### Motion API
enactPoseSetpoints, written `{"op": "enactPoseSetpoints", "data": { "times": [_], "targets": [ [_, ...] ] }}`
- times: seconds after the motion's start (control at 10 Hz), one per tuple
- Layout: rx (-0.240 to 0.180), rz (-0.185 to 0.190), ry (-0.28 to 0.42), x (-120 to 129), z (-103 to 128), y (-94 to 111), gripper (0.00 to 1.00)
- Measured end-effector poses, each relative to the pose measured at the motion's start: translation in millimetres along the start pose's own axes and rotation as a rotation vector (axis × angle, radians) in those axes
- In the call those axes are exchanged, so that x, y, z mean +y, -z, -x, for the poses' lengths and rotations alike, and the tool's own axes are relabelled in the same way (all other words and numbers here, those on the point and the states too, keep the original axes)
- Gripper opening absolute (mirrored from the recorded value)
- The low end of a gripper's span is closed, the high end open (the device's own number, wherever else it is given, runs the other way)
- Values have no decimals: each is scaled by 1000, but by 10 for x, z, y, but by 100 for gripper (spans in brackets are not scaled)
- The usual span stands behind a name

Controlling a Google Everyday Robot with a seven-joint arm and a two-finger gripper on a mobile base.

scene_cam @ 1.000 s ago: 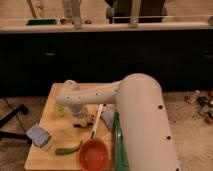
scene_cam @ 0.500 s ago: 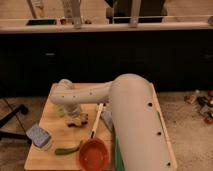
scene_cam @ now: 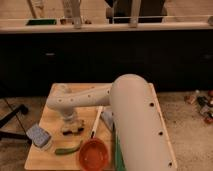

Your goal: Wipe table surface with eraser

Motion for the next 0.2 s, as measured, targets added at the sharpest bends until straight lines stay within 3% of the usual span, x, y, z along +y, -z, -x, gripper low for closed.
{"op": "enactPoseSetpoints", "data": {
  "times": [0.2],
  "targets": [
    [26,22,-8,62,-126,-52,0]
  ]
}}
